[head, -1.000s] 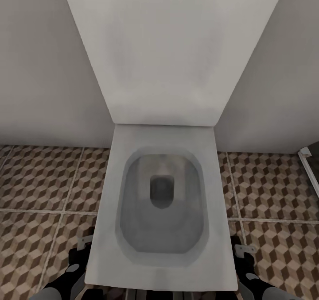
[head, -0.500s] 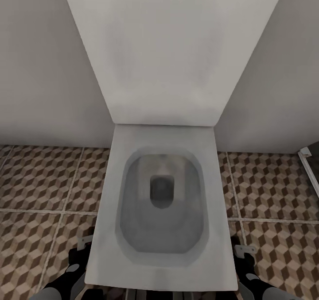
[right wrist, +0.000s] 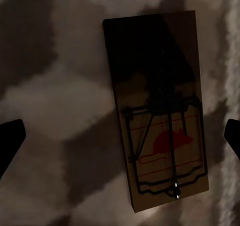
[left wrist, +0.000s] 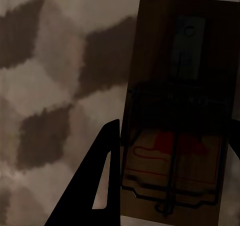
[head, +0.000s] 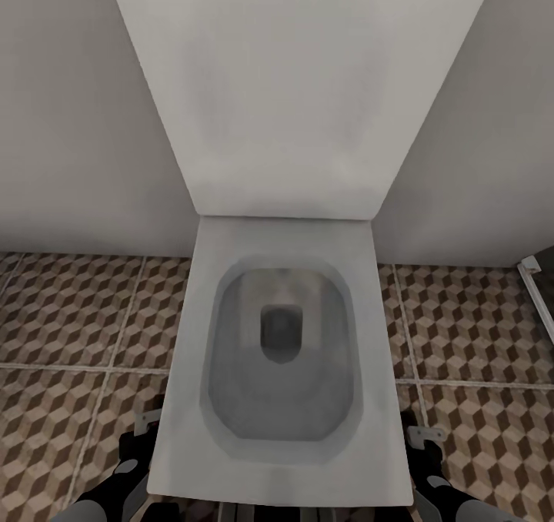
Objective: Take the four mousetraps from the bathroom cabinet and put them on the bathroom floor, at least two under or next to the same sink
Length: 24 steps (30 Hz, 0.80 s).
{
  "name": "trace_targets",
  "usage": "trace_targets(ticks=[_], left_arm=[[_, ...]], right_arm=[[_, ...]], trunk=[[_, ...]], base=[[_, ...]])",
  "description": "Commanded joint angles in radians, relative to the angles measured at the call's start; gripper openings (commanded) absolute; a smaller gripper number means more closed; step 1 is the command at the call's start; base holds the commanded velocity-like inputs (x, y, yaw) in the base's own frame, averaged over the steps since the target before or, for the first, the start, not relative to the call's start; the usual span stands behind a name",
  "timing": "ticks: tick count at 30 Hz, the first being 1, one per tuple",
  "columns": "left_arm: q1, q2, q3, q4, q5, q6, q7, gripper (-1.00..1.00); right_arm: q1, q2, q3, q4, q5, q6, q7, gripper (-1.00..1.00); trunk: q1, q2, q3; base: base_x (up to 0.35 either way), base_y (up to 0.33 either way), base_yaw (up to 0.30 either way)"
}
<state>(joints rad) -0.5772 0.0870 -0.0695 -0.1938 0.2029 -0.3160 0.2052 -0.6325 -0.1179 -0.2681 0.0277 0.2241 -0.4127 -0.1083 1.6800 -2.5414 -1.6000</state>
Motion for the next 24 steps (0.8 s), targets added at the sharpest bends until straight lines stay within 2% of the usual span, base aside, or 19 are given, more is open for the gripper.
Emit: trace_targets(ticks=[1,18,19,24], left_arm=[[0.000,0.000,-0.015,0.004,0.016,0.005,0.010,-1.00],[0.000,0.001,-0.014,0.006,0.017,0.006,0.010,-1.00],[0.000,0.001,-0.014,0.006,0.017,0.006,0.010,1.00],[0.000,0.002,-0.013,0.008,0.018,0.006,0.010,1.00]], right_arm=[[-0.001,0.000,-0.006,0.003,0.011,-0.005,-0.005,1.00],[-0.001,0.000,-0.006,0.003,0.010,-0.005,-0.005,1.00],[-0.001,0.000,-0.007,0.003,0.010,-0.005,-0.005,1.00],[-0.001,0.000,-0.007,0.003,0.010,-0.005,-0.005,1.00]], trunk=[[0.000,0.000,-0.001],[0.000,0.000,-0.001],[0.000,0.000,-0.001],[0.000,0.000,-0.001]], base=[[0.000,0.000,0.000],[0.000,0.000,0.000],[0.000,0.000,0.000],[0.000,0.000,0.000]])
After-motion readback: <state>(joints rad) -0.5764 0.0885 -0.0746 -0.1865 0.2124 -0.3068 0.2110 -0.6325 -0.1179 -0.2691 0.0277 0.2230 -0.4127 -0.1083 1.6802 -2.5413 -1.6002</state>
